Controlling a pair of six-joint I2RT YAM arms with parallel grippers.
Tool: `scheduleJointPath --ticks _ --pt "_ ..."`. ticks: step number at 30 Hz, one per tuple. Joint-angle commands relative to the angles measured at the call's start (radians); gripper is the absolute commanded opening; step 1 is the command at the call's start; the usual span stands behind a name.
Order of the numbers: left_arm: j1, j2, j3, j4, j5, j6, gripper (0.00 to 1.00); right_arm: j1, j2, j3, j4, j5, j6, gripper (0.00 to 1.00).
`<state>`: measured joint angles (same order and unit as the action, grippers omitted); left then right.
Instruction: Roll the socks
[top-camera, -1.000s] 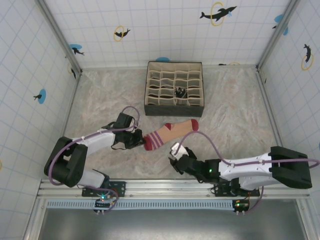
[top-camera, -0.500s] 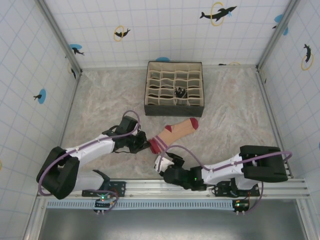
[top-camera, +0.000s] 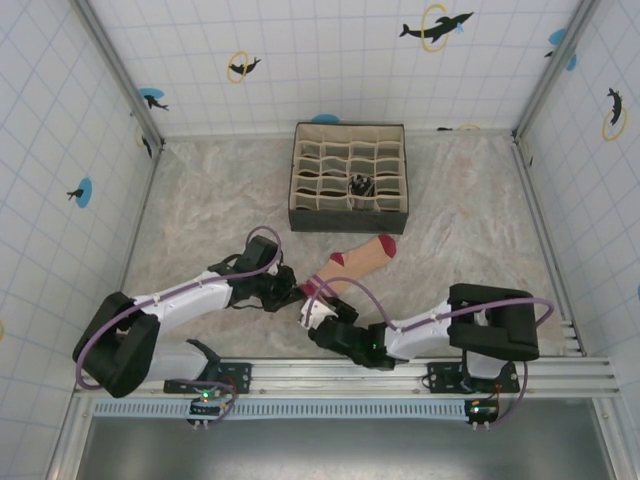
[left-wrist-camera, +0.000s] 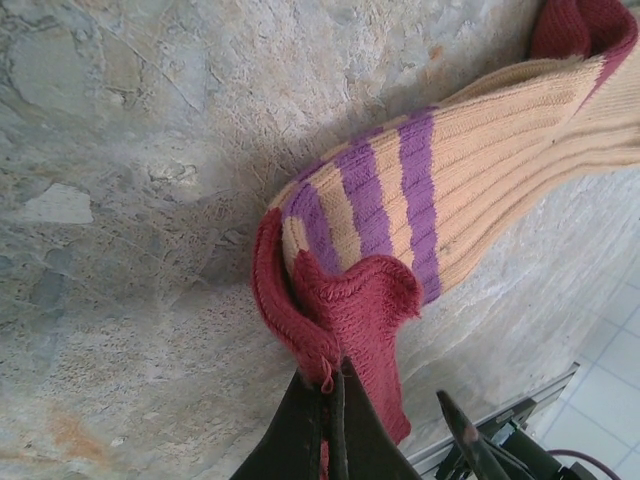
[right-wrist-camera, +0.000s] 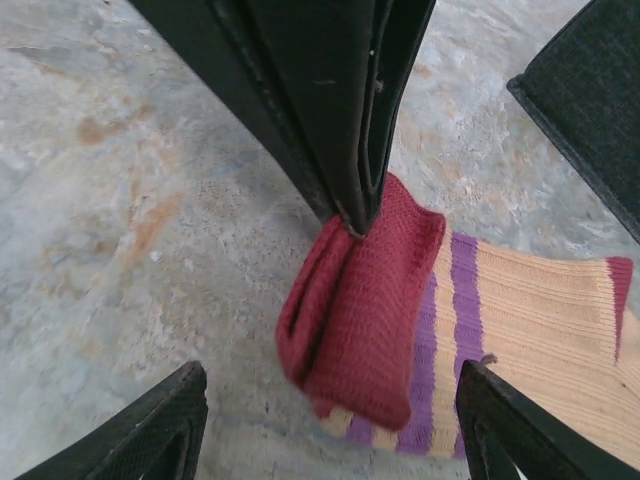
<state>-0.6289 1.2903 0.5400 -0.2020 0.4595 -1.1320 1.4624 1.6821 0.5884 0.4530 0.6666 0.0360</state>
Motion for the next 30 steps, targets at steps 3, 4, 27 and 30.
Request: scheduleJointPath --ticks 3,4,27,30 --pt "-0.008 0.014 0.0 0.006 -0.008 -0.019 0.0 -0.033 0.041 0.07 0.041 -0.067 0.065 0.66" --pt "-0.009 0.015 0.0 0.008 -0.008 -0.018 0.0 -0.04 0.047 0.076 0.036 -0.071 0.076 0.65" --pt "-0.009 0.015 0.023 0.003 -0.031 0.007 0.0 -0.153 0.07 0.06 -0.046 -0.26 0.286 0.0" --pt "-0.009 0.006 0.035 -0.001 -0.044 0.022 0.23 -0.181 0.062 0.057 -0.051 -0.344 0.331 0.0"
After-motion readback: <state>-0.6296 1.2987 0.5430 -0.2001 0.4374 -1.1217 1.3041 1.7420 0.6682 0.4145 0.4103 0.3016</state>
